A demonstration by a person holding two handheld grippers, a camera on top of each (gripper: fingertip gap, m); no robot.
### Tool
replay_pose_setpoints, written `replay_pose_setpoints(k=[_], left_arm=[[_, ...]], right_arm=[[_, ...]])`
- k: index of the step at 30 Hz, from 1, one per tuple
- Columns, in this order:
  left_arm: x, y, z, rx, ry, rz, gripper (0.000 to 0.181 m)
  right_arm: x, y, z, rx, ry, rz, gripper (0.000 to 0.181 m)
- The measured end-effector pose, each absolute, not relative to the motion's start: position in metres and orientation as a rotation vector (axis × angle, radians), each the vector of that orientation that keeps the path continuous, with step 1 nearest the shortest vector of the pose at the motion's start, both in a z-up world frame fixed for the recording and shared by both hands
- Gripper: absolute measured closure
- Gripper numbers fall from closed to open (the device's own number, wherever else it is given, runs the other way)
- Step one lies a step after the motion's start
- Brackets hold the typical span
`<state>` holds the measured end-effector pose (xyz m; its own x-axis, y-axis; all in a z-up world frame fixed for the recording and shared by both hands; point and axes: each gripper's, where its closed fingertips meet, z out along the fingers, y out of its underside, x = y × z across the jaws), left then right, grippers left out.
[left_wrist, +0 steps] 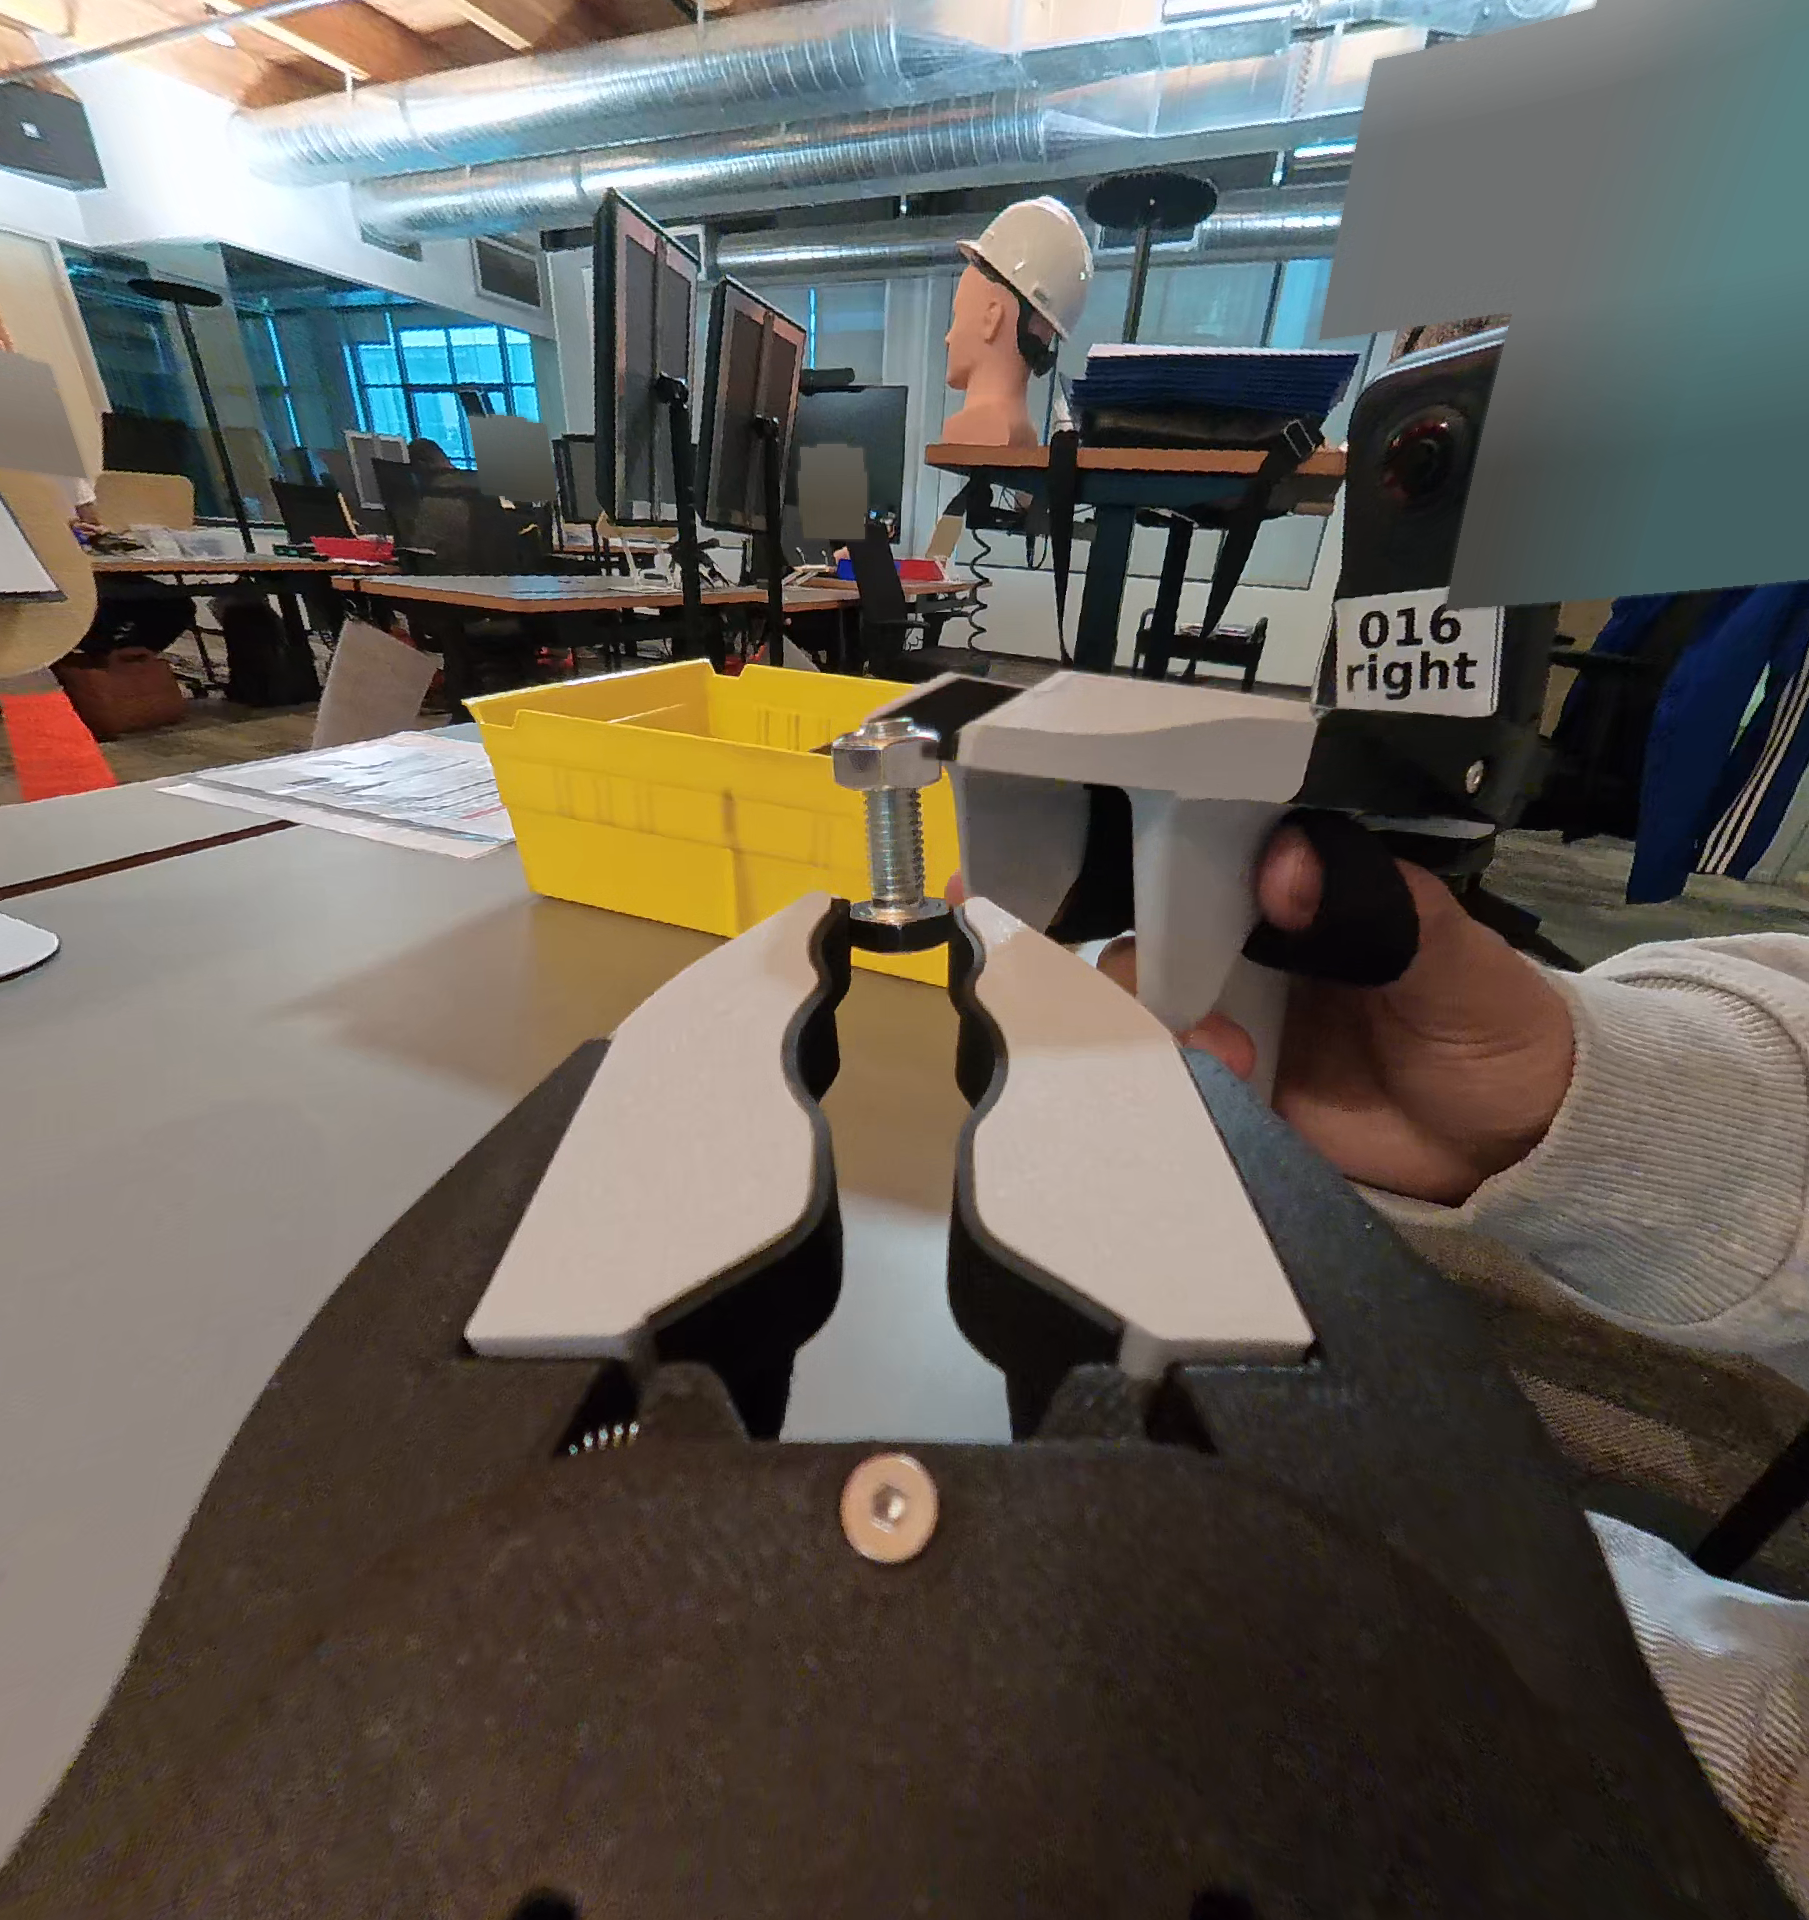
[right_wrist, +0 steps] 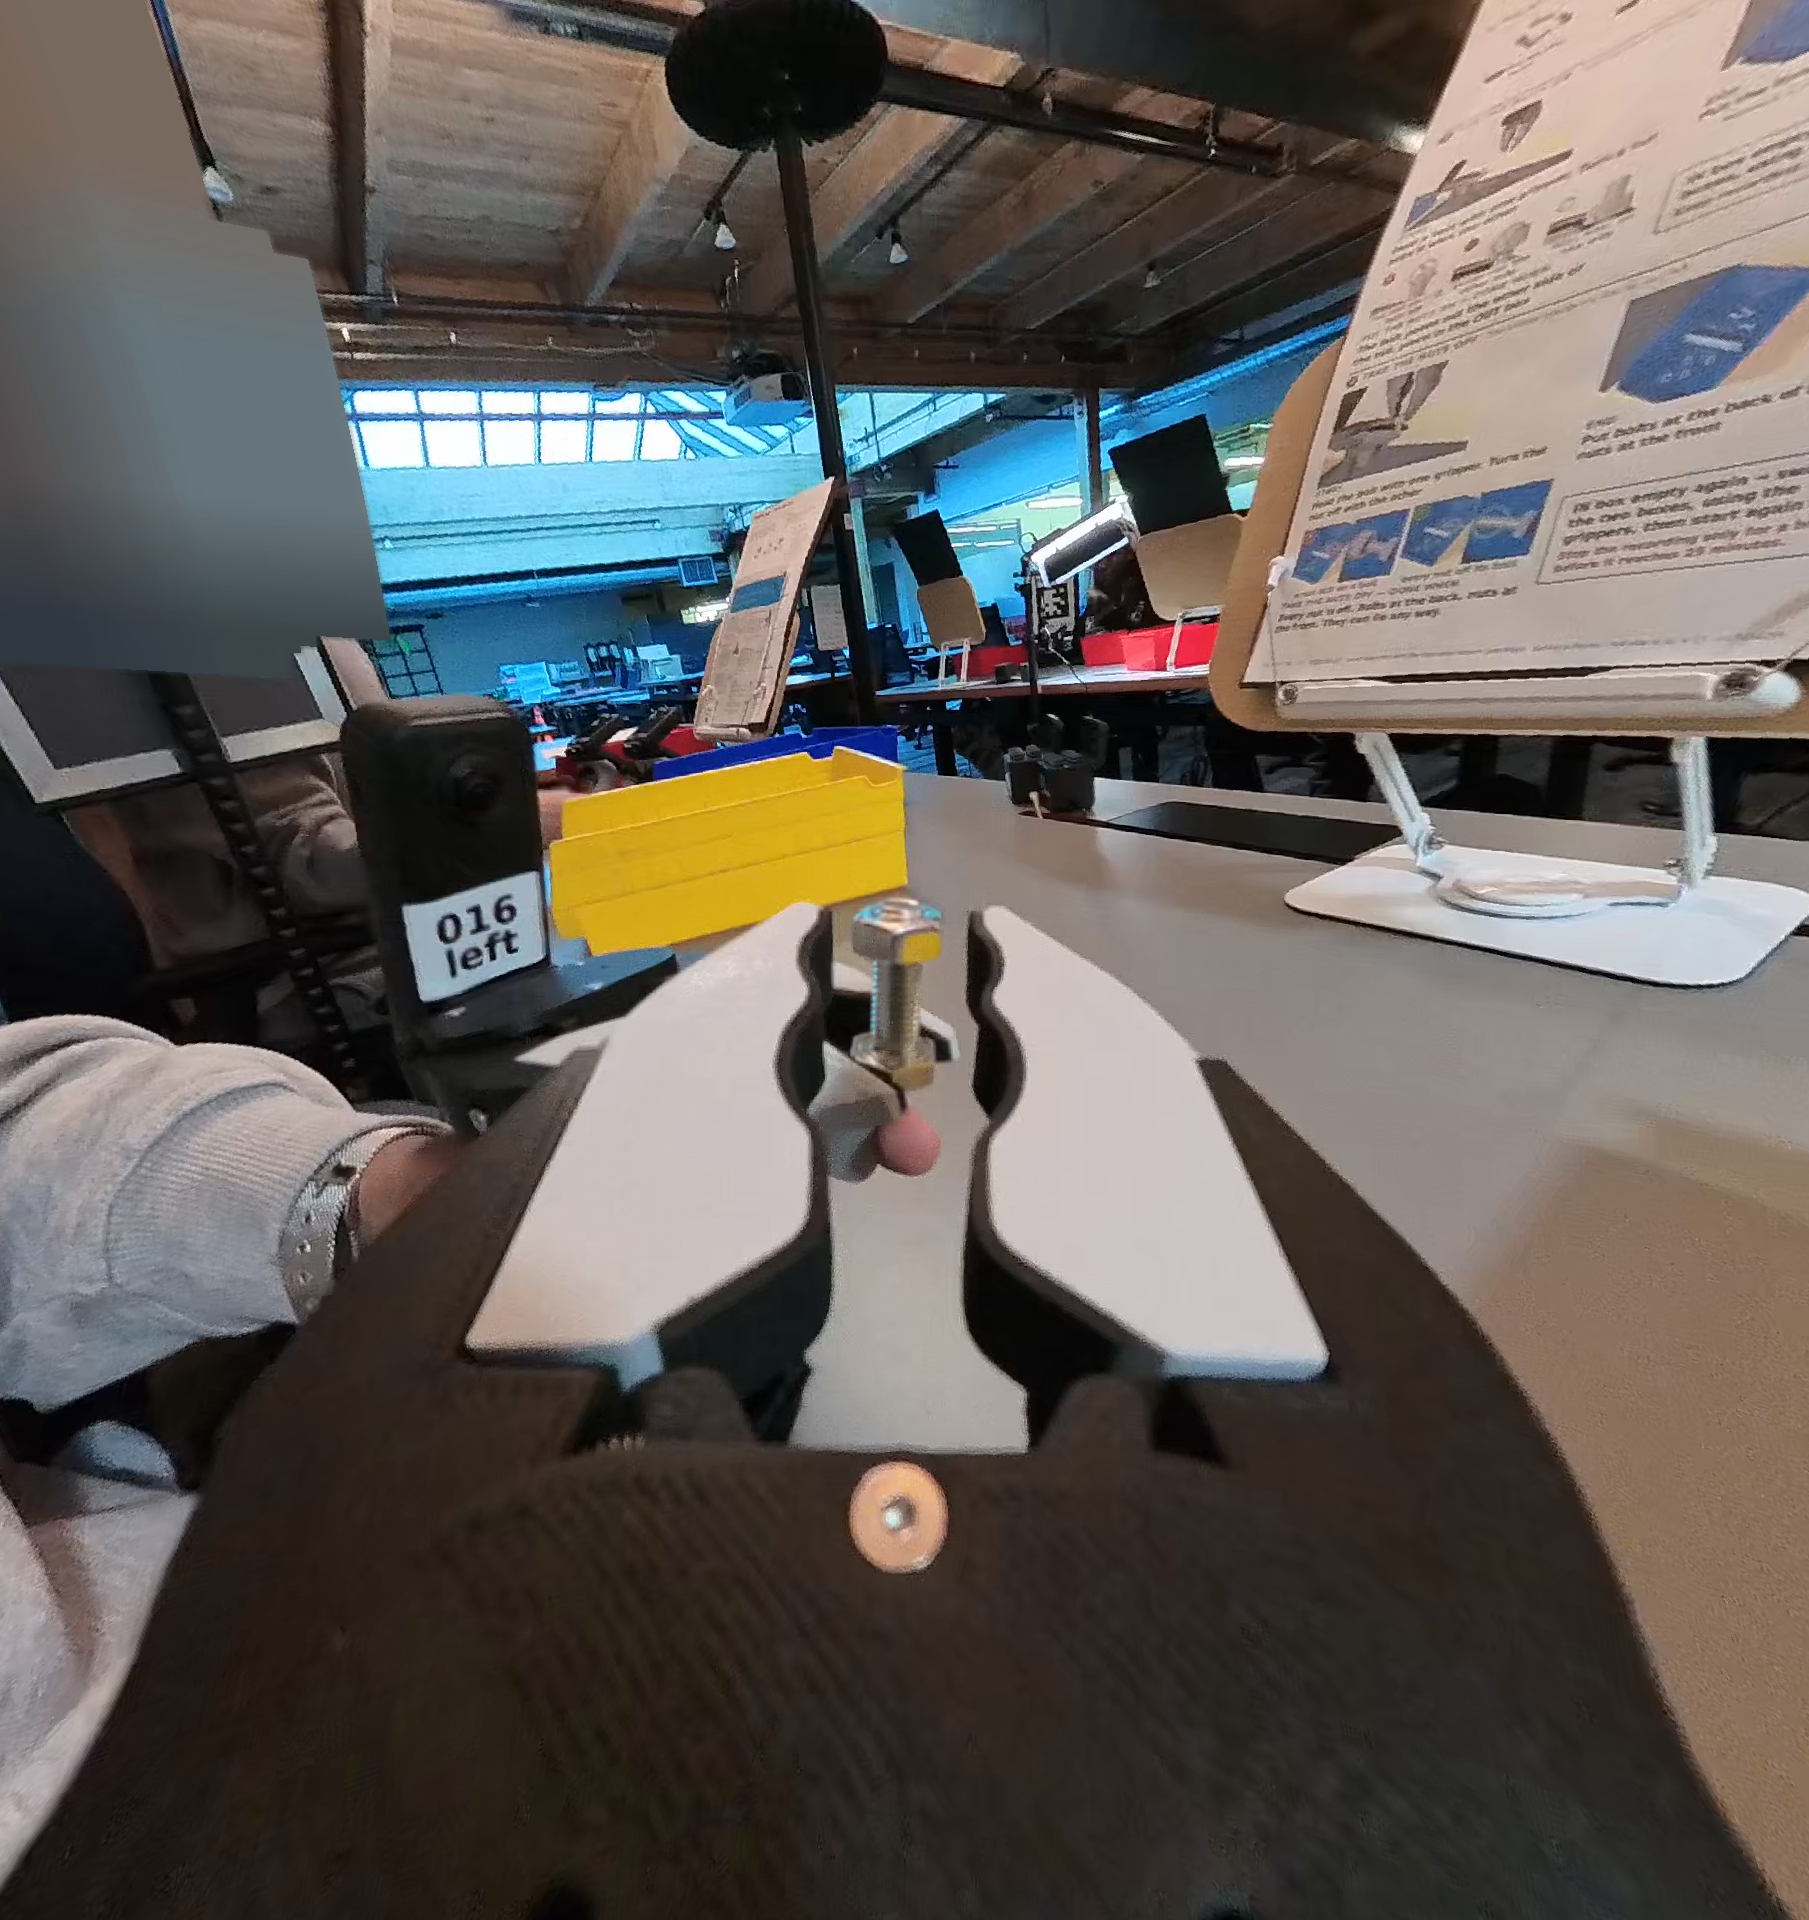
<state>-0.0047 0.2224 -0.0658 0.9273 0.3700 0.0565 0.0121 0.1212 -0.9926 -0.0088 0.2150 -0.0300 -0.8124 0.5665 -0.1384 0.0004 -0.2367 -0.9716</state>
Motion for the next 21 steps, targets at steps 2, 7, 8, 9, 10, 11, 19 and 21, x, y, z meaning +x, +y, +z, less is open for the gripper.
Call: replay_pose_setpoints(k=[2, 7, 8, 9, 10, 11, 19, 21], left_arm=[[-0.004, 0.223, -0.066, -1.433, -0.322, 0.266, 0.163], [-0.008, 0.22, -0.066, -1.425, -0.348, 0.261, 0.163], [-0.009, 0.22, -0.066, -1.422, -0.354, 0.254, 0.163], [-0.009, 0.22, -0.066, -1.42, -0.359, 0.251, 0.163], [-0.01, 0.219, -0.066, -1.418, -0.361, 0.249, 0.163], [-0.009, 0.219, -0.066, -1.419, -0.362, 0.248, 0.163], [-0.007, 0.222, -0.068, -1.431, -0.355, 0.241, 0.163], [-0.007, 0.222, -0.068, -1.432, -0.355, 0.24, 0.163]], right_arm=[[-0.009, 0.212, -0.032, -0.667, -1.672, 2.077, 0.157], [-0.013, 0.217, -0.034, -0.697, -1.665, 2.057, 0.159], [-0.014, 0.219, -0.035, -0.718, -1.658, 2.065, 0.16], [-0.016, 0.222, -0.035, -0.744, -1.649, 2.071, 0.162], [-0.018, 0.224, -0.036, -0.769, -1.64, 2.077, 0.163], [-0.019, 0.226, -0.036, -0.783, -1.633, 2.089, 0.163], [-0.012, 0.215, -0.034, -0.715, -1.667, 2.084, 0.16], [-0.011, 0.212, -0.036, -0.696, -1.687, 2.061, 0.16]])
